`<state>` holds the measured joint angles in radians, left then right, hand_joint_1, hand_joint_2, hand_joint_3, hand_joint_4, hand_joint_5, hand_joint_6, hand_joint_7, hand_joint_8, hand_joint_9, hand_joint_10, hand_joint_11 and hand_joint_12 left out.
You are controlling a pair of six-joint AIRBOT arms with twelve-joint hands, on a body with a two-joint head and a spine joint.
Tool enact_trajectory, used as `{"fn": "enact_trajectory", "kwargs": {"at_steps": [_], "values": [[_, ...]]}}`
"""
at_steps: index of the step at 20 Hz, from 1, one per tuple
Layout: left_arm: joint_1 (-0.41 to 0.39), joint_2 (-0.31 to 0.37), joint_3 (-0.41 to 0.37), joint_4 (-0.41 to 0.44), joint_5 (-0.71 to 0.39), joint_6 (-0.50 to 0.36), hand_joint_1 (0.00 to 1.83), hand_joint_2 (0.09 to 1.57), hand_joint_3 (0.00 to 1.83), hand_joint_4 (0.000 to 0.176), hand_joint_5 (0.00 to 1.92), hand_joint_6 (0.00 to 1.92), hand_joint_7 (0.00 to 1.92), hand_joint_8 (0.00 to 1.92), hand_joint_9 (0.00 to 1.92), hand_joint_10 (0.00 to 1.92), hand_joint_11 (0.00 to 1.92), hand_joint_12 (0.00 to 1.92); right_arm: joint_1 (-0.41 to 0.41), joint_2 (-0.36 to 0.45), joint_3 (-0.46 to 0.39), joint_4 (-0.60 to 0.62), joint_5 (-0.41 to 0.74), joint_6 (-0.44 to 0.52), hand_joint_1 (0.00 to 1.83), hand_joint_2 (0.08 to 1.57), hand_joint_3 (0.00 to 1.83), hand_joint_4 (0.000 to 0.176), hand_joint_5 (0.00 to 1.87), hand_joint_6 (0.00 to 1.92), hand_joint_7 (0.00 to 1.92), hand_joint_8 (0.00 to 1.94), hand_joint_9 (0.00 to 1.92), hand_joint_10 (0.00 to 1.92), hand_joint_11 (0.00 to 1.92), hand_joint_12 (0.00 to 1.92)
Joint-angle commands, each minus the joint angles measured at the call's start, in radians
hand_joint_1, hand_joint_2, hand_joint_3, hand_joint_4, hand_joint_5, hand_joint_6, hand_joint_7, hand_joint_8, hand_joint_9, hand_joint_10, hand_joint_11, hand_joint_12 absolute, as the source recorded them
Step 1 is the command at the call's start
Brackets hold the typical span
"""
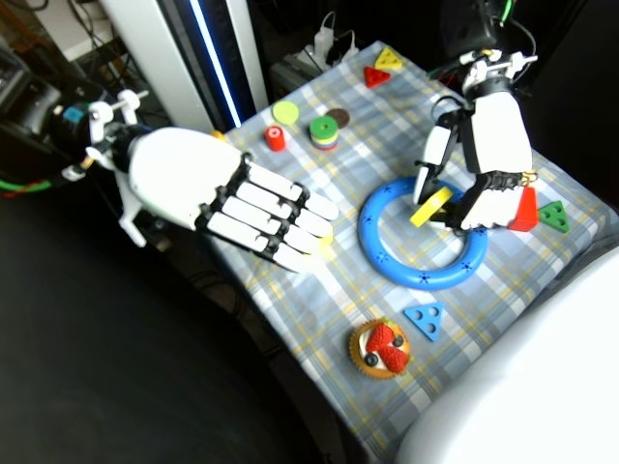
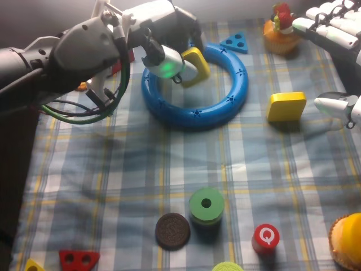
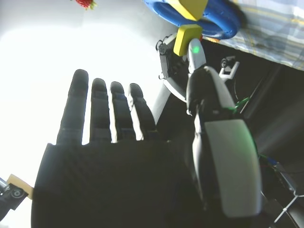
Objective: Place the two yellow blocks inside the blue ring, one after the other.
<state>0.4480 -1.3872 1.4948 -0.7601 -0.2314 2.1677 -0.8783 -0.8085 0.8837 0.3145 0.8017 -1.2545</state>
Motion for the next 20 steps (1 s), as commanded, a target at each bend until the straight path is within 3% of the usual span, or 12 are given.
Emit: {"fn": "enact_trajectory", "kwargs": {"at_steps": [1, 3, 5, 7, 9, 12, 13, 14, 16, 17, 19, 20], "values": [[0.001, -0.002, -0.003, 0.012, -0.086, -0.006, 1.02, 1.09, 0.0, 0.08, 0.41, 0.25, 0.46, 0.33, 0.12, 1.13, 0.0, 1.73, 0.008, 0.0, 0.003, -0.01, 0.118, 0.004, 0.54, 1.31, 0.0, 0.0, 0.0, 0.0, 0.0, 0.0, 0.0, 0.0, 0.0, 0.02], [0.002, 0.005, -0.018, 0.022, -0.095, -0.005, 1.0, 1.04, 0.0, 0.087, 0.36, 0.06, 0.37, 0.04, 0.13, 0.64, 0.0, 1.42, 0.008, 0.0, 0.003, -0.01, 0.118, 0.005, 0.56, 1.31, 0.0, 0.0, 0.0, 0.0, 0.0, 0.0, 0.0, 0.0, 0.01, 0.0], [0.001, 0.027, -0.053, 0.045, -0.119, -0.009, 0.95, 1.05, 0.0, 0.101, 0.3, 0.0, 0.26, 0.0, 0.1, 0.42, 0.0, 1.16, 0.008, 0.0, 0.003, -0.01, 0.118, 0.007, 0.47, 1.3, 0.0, 0.0, 0.0, 0.0, 0.0, 0.0, 0.0, 0.0, 0.03, 0.02], [0.001, 0.058, -0.089, 0.107, -0.147, -0.071, 0.83, 1.11, 0.01, 0.136, 0.16, 0.01, 0.08, 0.01, 0.02, 0.19, 0.0, 0.6, 0.008, -0.001, 0.003, -0.01, 0.118, 0.007, 0.48, 1.28, 0.0, 0.0, 0.0, 0.0, 0.0, 0.0, 0.0, 0.0, 0.02, 0.02], [0.004, 0.113, -0.144, 0.224, -0.21, -0.211, 0.61, 1.21, 0.01, 0.122, 0.11, 0.01, 0.0, 0.0, 0.0, 0.01, 0.0, 0.09, 0.008, -0.006, 0.005, -0.011, 0.116, 0.008, 0.48, 1.28, 0.0, 0.0, 0.0, 0.0, 0.0, 0.0, 0.0, 0.0, 0.0, 0.02], [0.028, 0.211, -0.246, 0.385, -0.348, -0.407, 0.43, 1.29, 0.03, 0.118, 0.06, 0.01, 0.0, 0.0, 0.0, 0.0, 0.0, 0.0, 0.013, -0.026, 0.025, -0.011, 0.092, 0.022, 0.57, 1.25, 0.0, 0.0, 0.0, 0.0, 0.0, 0.0, 0.0, 0.0, 0.0, 0.02], [0.043, 0.244, -0.282, 0.42, -0.41, -0.455, 0.46, 1.3, 0.03, 0.085, 0.08, 0.01, 0.0, 0.0, 0.0, 0.0, 0.0, 0.0, 0.016, -0.035, 0.033, -0.01, 0.08, 0.023, 0.64, 1.24, 0.01, 0.003, 0.0, 0.0, 0.0, 0.0, 0.0, 0.0, 0.0, 0.24], [0.06, 0.273, -0.315, 0.446, -0.464, -0.494, 0.44, 1.31, 0.02, 0.084, 0.07, 0.01, 0.0, 0.0, 0.0, 0.0, 0.0, 0.0, 0.019, -0.045, 0.043, -0.01, 0.066, 0.03, 0.64, 1.27, 0.01, 0.0, 0.0, 0.0, 0.0, 0.0, 0.0, 0.0, 0.0, 0.06], [0.104, 0.329, -0.376, 0.486, -0.576, -0.563, 0.46, 1.32, 0.02, 0.092, 0.06, 0.0, 0.0, 0.0, 0.0, 0.0, 0.0, 0.0, 0.024, -0.071, 0.066, -0.009, 0.037, 0.043, 0.64, 1.27, 0.0, 0.0, 0.0, 0.0, 0.0, 0.0, 0.0, 0.0, 0.0, 0.01], [0.119, 0.351, -0.399, 0.504, -0.61, -0.59, 0.52, 1.33, 0.02, 0.077, 0.08, 0.01, 0.02, 0.01, 0.0, 0.0, 0.0, 0.0, 0.033, -0.084, 0.078, -0.009, 0.013, 0.043, 0.68, 1.27, 0.0, 0.0, 0.0, 0.0, 0.0, 0.0, 0.0, 0.0, 0.0, 0.0], [0.166, 0.406, -0.449, 0.539, -0.699, -0.655, 0.62, 1.34, 0.01, 0.081, 0.11, 0.02, 0.05, 0.01, 0.0, 0.0, 0.0, 0.0, 0.047, -0.108, 0.099, -0.009, -0.024, 0.043, 0.77, 1.25, 0.01, 0.0, 0.0, 0.0, 0.0, 0.0, 0.0, 0.0, 0.0, 0.44], [0.187, 0.426, -0.467, 0.548, -0.741, -0.677, 0.67, 1.33, 0.0, 0.066, 0.13, 0.02, 0.07, 0.02, 0.01, 0.0, 0.01, 0.0, 0.051, -0.119, 0.109, -0.007, -0.038, 0.043, 0.75, 1.27, 0.0, 0.0, 0.0, 0.0, 0.02, 0.0, 0.02, 0.01, 0.0, 0.59]]}}
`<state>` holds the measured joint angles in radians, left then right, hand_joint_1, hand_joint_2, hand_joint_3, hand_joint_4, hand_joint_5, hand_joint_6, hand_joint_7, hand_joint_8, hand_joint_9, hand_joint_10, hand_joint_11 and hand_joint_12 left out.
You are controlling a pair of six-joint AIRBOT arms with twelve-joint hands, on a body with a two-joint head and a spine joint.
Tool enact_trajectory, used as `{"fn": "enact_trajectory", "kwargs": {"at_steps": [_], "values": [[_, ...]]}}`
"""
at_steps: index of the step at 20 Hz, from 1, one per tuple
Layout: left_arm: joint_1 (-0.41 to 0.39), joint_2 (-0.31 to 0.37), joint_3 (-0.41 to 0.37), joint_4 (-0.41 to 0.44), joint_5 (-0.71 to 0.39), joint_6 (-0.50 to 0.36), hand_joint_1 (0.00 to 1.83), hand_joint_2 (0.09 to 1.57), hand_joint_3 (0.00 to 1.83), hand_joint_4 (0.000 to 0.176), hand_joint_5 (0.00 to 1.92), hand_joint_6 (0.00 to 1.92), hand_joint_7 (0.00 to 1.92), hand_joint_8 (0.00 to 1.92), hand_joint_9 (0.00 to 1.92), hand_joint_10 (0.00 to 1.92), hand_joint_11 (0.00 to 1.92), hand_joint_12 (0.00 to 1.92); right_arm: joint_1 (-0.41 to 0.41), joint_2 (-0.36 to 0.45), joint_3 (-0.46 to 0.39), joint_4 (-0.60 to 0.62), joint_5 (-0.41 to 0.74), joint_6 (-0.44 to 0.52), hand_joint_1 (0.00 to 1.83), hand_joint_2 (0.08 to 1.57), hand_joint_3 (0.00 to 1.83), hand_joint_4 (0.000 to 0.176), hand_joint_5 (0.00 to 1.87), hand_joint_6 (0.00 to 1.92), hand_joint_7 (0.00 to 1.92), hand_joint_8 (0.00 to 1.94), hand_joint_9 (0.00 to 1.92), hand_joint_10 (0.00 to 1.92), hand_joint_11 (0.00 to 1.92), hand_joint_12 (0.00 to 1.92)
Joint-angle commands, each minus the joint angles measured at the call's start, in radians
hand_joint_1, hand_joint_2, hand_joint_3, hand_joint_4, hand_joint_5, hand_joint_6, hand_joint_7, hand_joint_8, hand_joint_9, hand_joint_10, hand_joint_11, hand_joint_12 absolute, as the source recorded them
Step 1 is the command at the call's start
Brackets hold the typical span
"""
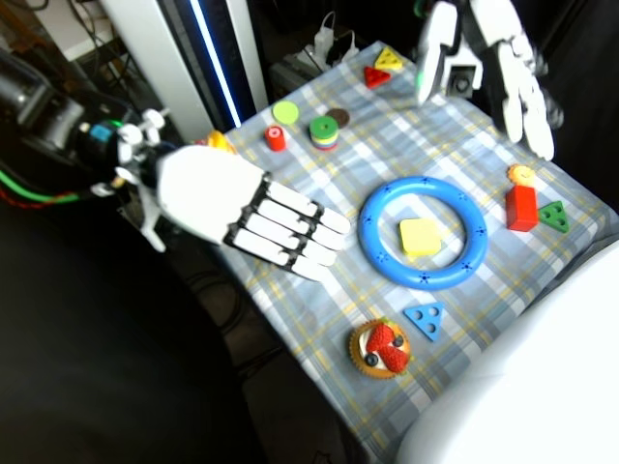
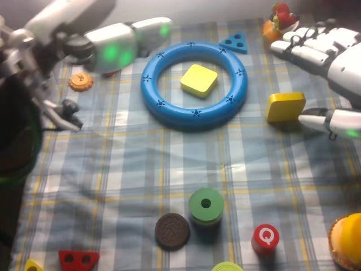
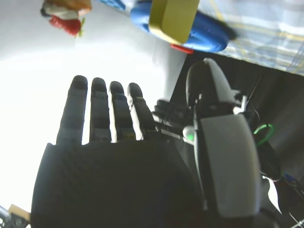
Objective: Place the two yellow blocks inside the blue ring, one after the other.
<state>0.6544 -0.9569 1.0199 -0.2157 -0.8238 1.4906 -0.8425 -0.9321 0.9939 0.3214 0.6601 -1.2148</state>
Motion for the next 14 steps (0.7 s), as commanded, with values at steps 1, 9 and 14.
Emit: {"fn": "enact_trajectory", "kwargs": {"at_steps": [1, 9, 14], "values": [[0.0, 0.011, -0.006, 0.01, -0.185, -0.023, 0.69, 1.33, 0.0, 0.094, 0.13, 0.02, 0.07, 0.01, 0.02, 0.01, 0.01, 0.01, 0.017, -0.005, 0.008, -0.009, 0.089, 0.003, 0.75, 1.28, 0.01, 0.0, 0.01, 0.01, 0.05, 0.01, 0.03, 0.01, 0.0, 0.63], [0.046, 0.038, -0.02, 0.033, -0.239, -0.097, 0.89, 1.31, 0.0, 0.044, 0.2, 0.02, 0.11, 0.0, 0.01, 0.0, 0.0, 0.0, 0.063, -0.09, 0.088, 0.014, -0.003, 0.007, 1.15, 1.28, 0.0, 0.0, 0.62, 1.38, 0.79, 1.44, 0.8, 1.4, 0.73, 1.74], [0.058, 0.041, -0.018, 0.026, -0.241, -0.097, 0.79, 1.34, 0.01, 0.048, 0.2, 0.01, 0.12, 0.0, 0.02, 0.01, 0.0, 0.0, 0.111, -0.091, 0.092, -0.009, -0.001, 0.012, 1.29, 1.28, 0.0, 0.0, 0.55, 1.41, 0.7, 1.48, 0.72, 1.65, 0.65, 1.84]]}}
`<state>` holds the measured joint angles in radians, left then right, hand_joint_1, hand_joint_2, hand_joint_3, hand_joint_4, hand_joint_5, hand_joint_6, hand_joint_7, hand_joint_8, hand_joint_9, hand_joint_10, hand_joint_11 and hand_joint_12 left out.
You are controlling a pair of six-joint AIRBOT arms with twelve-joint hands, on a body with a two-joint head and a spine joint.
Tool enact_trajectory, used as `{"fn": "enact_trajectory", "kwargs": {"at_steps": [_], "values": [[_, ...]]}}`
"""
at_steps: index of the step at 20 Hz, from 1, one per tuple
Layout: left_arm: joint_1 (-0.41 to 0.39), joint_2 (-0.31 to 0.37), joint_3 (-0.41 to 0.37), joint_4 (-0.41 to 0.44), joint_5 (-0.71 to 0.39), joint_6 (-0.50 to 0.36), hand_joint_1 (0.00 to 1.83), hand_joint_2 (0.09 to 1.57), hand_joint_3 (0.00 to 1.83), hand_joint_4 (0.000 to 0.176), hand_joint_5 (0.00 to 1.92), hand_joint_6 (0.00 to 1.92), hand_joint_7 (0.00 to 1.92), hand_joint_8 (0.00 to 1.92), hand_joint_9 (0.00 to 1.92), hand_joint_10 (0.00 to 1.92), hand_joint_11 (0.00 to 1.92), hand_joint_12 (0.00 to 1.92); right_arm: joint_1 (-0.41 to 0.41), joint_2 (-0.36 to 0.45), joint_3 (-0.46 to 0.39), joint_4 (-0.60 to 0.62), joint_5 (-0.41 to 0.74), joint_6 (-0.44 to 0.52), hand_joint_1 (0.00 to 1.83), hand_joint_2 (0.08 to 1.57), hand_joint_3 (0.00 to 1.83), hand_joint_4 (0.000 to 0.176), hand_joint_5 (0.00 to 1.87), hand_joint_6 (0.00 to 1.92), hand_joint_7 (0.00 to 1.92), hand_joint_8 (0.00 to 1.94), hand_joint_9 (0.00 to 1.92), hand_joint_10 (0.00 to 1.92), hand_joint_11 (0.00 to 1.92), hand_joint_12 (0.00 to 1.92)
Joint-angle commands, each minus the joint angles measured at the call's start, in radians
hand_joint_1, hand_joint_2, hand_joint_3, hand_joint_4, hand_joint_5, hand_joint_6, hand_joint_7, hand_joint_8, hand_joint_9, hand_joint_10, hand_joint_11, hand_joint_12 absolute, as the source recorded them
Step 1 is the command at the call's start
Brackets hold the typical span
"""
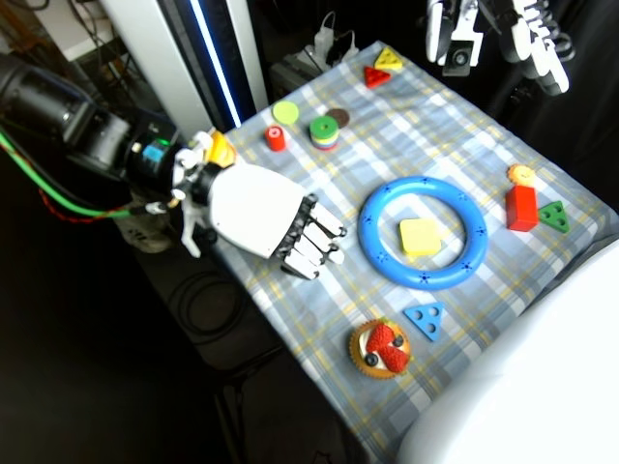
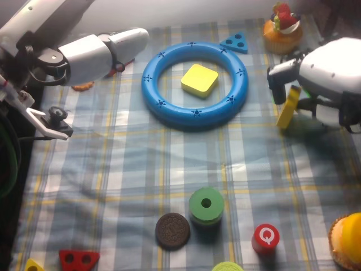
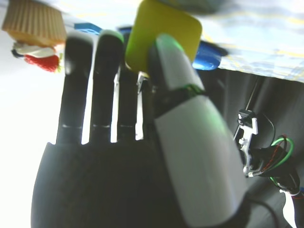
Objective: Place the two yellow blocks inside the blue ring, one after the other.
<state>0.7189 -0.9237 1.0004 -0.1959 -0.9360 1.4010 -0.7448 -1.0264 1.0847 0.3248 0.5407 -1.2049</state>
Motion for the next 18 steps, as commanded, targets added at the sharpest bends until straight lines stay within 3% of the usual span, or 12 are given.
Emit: {"fn": "enact_trajectory", "kwargs": {"at_steps": [1, 2, 3, 4, 5, 6, 8, 11, 14, 15, 18], "values": [[0.0, 0.01, 0.0, 0.004, -0.133, -0.008, 0.79, 1.34, 0.01, 0.048, 0.2, 0.01, 0.12, 0.0, 0.02, 0.01, 0.0, 0.0, 0.023, 0.005, 0.0, -0.027, 0.122, 0.013, 1.29, 1.28, 0.0, 0.0, 0.55, 1.41, 0.7, 1.48, 0.72, 1.65, 0.65, 1.84], [0.009, 0.013, -0.004, 0.0, -0.14, -0.011, 0.76, 1.34, 0.01, 0.035, 0.2, 0.01, 0.13, 0.01, 0.05, 0.02, 0.03, 0.02, 0.038, 0.007, 0.0, -0.048, 0.124, 0.025, 1.32, 1.29, 0.0, 0.0, 0.53, 1.48, 0.69, 1.44, 0.68, 1.64, 0.6, 1.75], [0.015, 0.014, -0.007, -0.003, -0.147, -0.013, 0.76, 1.34, 0.01, 0.035, 0.2, 0.01, 0.13, 0.01, 0.05, 0.02, 0.03, 0.02, 0.051, 0.007, 0.001, -0.058, 0.124, 0.025, 1.32, 1.29, 0.0, 0.0, 0.53, 1.48, 0.69, 1.44, 0.68, 1.64, 0.6, 1.75], [0.02, 0.014, -0.008, -0.005, -0.156, -0.021, 0.82, 1.32, 0.0, 0.028, 0.22, 0.0, 0.16, 0.01, 0.08, 0.01, 0.01, 0.18, 0.067, 0.004, 0.005, -0.068, 0.123, 0.025, 1.32, 1.28, 0.0, 0.0, 0.52, 1.5, 0.7, 1.42, 0.68, 1.63, 0.58, 1.72], [0.024, 0.013, -0.009, -0.004, -0.167, -0.03, 0.82, 1.32, 0.0, 0.028, 0.22, 0.0, 0.16, 0.01, 0.08, 0.01, 0.01, 0.18, 0.087, -0.004, 0.014, -0.077, 0.12, 0.025, 1.32, 1.28, 0.0, 0.0, 0.52, 1.5, 0.7, 1.42, 0.68, 1.63, 0.58, 1.72], [0.03, 0.013, -0.013, -0.004, -0.178, -0.03, 0.87, 1.32, 0.0, 0.047, 0.21, 0.0, 0.16, 0.0, 0.05, 0.02, 0.0, 0.04, 0.111, -0.019, 0.025, -0.09, 0.113, 0.025, 1.32, 1.29, 0.0, 0.0, 0.52, 1.48, 0.7, 1.44, 0.67, 1.64, 0.56, 1.73], [0.046, 0.014, -0.02, -0.005, -0.197, -0.031, 0.9, 1.31, 0.0, 0.035, 0.22, 0.01, 0.16, 0.0, 0.05, 0.01, 0.0, 0.0, 0.16, -0.058, 0.061, -0.111, 0.081, 0.025, 1.32, 1.28, 0.0, 0.0, 0.53, 1.53, 0.72, 1.4, 0.66, 1.6, 0.51, 1.68], [0.062, 0.013, -0.019, -0.02, -0.205, -0.039, 0.92, 1.32, 0.0, 0.009, 0.21, 0.0, 0.16, 0.0, 0.07, 0.02, 0.0, 0.0, 0.228, -0.137, 0.139, -0.127, 0.013, 0.025, 1.32, 1.27, 0.0, 0.0, 0.57, 1.45, 0.72, 1.42, 0.68, 1.59, 0.56, 1.61], [0.062, 0.011, -0.016, -0.023, -0.205, -0.039, 0.93, 1.3, 0.0, 0.011, 0.23, 0.01, 0.19, 0.01, 0.1, 0.03, 0.02, 0.01, 0.257, -0.197, 0.197, -0.127, -0.035, 0.025, 1.32, 1.28, 0.0, 0.0, 0.57, 1.43, 0.69, 1.45, 0.68, 1.62, 0.57, 1.64], [0.062, 0.008, -0.013, -0.025, -0.206, -0.039, 0.91, 1.31, 0.0, 0.021, 0.24, 0.0, 0.18, 0.01, 0.09, 0.01, 0.0, 0.17, 0.263, -0.224, 0.224, -0.127, -0.05, 0.025, 1.32, 1.28, 0.0, 0.0, 0.56, 1.42, 0.7, 1.45, 0.69, 1.61, 0.59, 1.63], [0.061, -0.003, -0.002, -0.033, -0.2, -0.04, 0.9, 1.31, 0.0, 0.028, 0.27, 0.01, 0.22, 0.01, 0.03, 0.0, 0.0, 0.0, 0.277, -0.278, 0.278, -0.127, -0.072, 0.025, 1.33, 1.25, 0.0, 0.0, 0.57, 1.41, 0.74, 1.35, 0.79, 1.51, 0.66, 1.52]]}}
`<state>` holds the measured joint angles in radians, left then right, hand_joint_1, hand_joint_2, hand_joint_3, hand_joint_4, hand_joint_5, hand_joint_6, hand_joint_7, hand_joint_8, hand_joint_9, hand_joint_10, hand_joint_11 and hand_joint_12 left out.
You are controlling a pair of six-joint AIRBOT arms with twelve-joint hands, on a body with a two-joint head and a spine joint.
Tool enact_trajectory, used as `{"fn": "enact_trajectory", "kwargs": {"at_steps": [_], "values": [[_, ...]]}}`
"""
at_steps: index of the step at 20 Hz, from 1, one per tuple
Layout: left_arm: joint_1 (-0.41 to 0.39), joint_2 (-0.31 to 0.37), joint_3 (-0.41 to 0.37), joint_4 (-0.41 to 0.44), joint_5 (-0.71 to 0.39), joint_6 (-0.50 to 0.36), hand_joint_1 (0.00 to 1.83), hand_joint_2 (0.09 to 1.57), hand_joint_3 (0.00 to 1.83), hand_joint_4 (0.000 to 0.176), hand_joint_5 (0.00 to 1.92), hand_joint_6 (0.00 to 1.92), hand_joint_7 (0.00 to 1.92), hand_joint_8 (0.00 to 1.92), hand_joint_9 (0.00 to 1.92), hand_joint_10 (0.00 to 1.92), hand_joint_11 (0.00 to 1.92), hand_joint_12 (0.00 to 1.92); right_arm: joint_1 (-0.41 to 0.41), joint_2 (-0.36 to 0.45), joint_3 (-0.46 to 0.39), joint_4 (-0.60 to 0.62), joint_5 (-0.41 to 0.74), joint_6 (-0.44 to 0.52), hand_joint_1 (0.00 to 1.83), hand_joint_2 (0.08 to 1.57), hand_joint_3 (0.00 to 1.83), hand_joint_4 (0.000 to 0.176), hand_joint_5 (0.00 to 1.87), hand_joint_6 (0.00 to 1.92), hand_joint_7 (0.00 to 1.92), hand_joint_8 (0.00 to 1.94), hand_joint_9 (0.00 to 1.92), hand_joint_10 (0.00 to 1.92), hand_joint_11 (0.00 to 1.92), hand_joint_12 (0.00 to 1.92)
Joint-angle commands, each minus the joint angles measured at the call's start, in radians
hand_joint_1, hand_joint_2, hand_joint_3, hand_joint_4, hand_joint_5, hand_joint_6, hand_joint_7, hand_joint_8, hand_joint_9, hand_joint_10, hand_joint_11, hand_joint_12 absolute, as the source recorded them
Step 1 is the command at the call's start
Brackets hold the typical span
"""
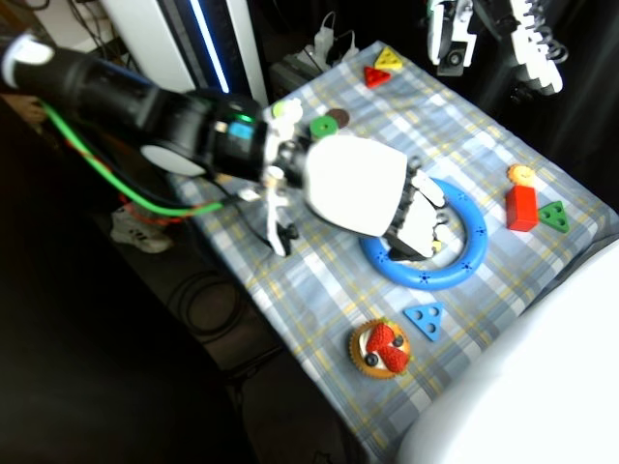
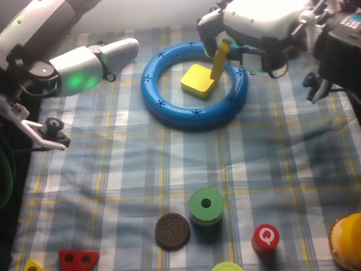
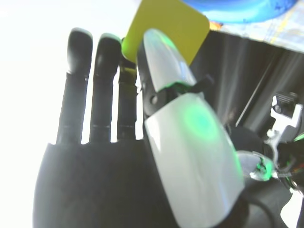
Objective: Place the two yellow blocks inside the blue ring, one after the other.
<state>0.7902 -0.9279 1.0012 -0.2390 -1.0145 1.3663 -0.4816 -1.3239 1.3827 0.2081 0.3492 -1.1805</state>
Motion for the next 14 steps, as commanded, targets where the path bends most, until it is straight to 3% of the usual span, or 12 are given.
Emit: {"fn": "enact_trajectory", "kwargs": {"at_steps": [1, 2, 3, 5, 6, 7, 8, 9, 10, 12, 13, 14], "values": [[-0.011, -0.007, 0.007, 0.004, -0.108, -0.007, 0.89, 1.32, 0.0, 0.023, 0.27, 0.01, 0.21, 0.01, 0.08, 0.02, 0.03, 0.02, 0.025, -0.015, 0.016, -0.01, 0.098, 0.001, 1.18, 1.28, 0.0, 0.0, 0.59, 1.45, 0.76, 1.42, 0.72, 1.25, 0.65, 1.53], [-0.011, -0.008, 0.008, 0.004, -0.107, -0.008, 0.87, 1.32, 0.0, 0.025, 0.27, 0.01, 0.21, 0.01, 0.09, 0.03, 0.03, 0.02, 0.025, -0.016, 0.018, -0.01, 0.097, 0.001, 1.29, 1.27, 0.01, 0.0, 0.58, 1.42, 0.7, 1.42, 0.72, 1.51, 0.64, 1.55], [-0.012, -0.012, 0.012, 0.003, -0.105, -0.01, 0.88, 1.33, 0.0, 0.01, 0.29, 0.0, 0.21, 0.01, 0.11, 0.01, 0.01, 0.16, 0.029, -0.032, 0.036, -0.01, 0.09, 0.001, 1.32, 1.27, 0.0, 0.0, 0.58, 1.41, 0.68, 1.44, 0.72, 1.57, 0.63, 1.55], [-0.016, -0.018, 0.017, 0.003, -0.104, -0.013, 0.9, 1.33, 0.0, 0.01, 0.29, 0.0, 0.2, 0.0, 0.1, 0.0, 0.0, 0.19, 0.035, -0.056, 0.059, -0.009, 0.073, 0.001, 1.32, 1.27, 0.0, 0.0, 0.61, 1.41, 0.67, 1.43, 0.7, 1.58, 0.58, 1.54], [-0.017, -0.019, 0.018, 0.003, -0.104, -0.015, 0.91, 1.33, 0.0, 0.01, 0.29, 0.0, 0.2, 0.0, 0.11, 0.01, 0.0, 0.27, 0.036, -0.065, 0.067, -0.009, 0.064, 0.001, 1.32, 1.27, 0.0, 0.0, 0.59, 1.42, 0.68, 1.42, 0.71, 1.58, 0.59, 1.55], [-0.016, -0.02, 0.019, 0.003, -0.104, -0.016, 0.93, 1.33, 0.0, 0.003, 0.3, 0.0, 0.21, 0.0, 0.12, 0.01, 0.0, 0.4, 0.036, -0.069, 0.071, -0.009, 0.057, 0.001, 1.17, 1.31, 0.0, 0.0, 0.51, 1.54, 0.72, 1.49, 0.62, 1.26, 0.53, 1.57], [-0.016, -0.02, 0.019, 0.003, -0.104, -0.016, 0.93, 1.32, 0.0, 0.01, 0.31, 0.0, 0.22, 0.0, 0.14, 0.01, 0.0, 0.55, 0.036, -0.071, 0.073, -0.009, 0.051, 0.001, 1.01, 1.32, 0.0, 0.0, 0.33, 0.84, 0.55, 0.88, 0.55, 1.02, 0.42, 1.57], [-0.016, -0.02, 0.019, 0.003, -0.105, -0.017, 0.94, 1.32, 0.0, 0.004, 0.32, 0.0, 0.23, 0.0, 0.15, 0.01, 0.0, 0.67, 0.036, -0.071, 0.074, -0.008, 0.045, 0.001, 0.9, 1.32, 0.0, 0.0, 0.3, 0.41, 0.53, 0.51, 0.49, 0.88, 0.34, 1.57], [-0.016, -0.019, 0.019, 0.003, -0.107, -0.018, 0.92, 1.33, 0.0, 0.005, 0.31, 0.0, 0.23, 0.0, 0.14, 0.01, 0.0, 0.69, 0.036, -0.071, 0.075, -0.008, 0.041, 0.001, 0.71, 1.32, 0.0, 0.0, 0.21, 0.16, 0.44, 0.23, 0.35, 0.81, 0.18, 1.63], [-0.013, -0.019, 0.019, 0.0, -0.107, -0.02, 0.9, 1.33, 0.0, 0.005, 0.31, 0.0, 0.23, 0.0, 0.14, 0.0, 0.0, 0.6, 0.038, -0.07, 0.063, -0.007, 0.039, 0.001, 0.46, 1.35, 0.0, 0.005, 0.05, 0.01, 0.22, 0.01, 0.13, 0.41, 0.01, 1.28], [-0.012, -0.019, 0.019, -0.001, -0.108, -0.022, 0.9, 1.33, 0.0, 0.006, 0.31, 0.0, 0.23, 0.0, 0.13, 0.0, 0.0, 0.54, 0.044, -0.061, 0.049, -0.008, 0.039, 0.001, 0.4, 1.35, 0.0, 0.024, 0.02, 0.0, 0.18, 0.0, 0.11, 0.36, 0.0, 1.19], [-0.012, -0.018, 0.018, -0.001, -0.11, -0.025, 0.89, 1.33, 0.0, 0.001, 0.31, 0.0, 0.23, 0.0, 0.13, 0.0, 0.0, 0.52, 0.051, -0.034, 0.03, -0.011, 0.039, 0.001, 0.41, 1.36, 0.0, 0.031, 0.02, 0.0, 0.15, 0.0, 0.13, 0.38, 0.0, 1.24]]}}
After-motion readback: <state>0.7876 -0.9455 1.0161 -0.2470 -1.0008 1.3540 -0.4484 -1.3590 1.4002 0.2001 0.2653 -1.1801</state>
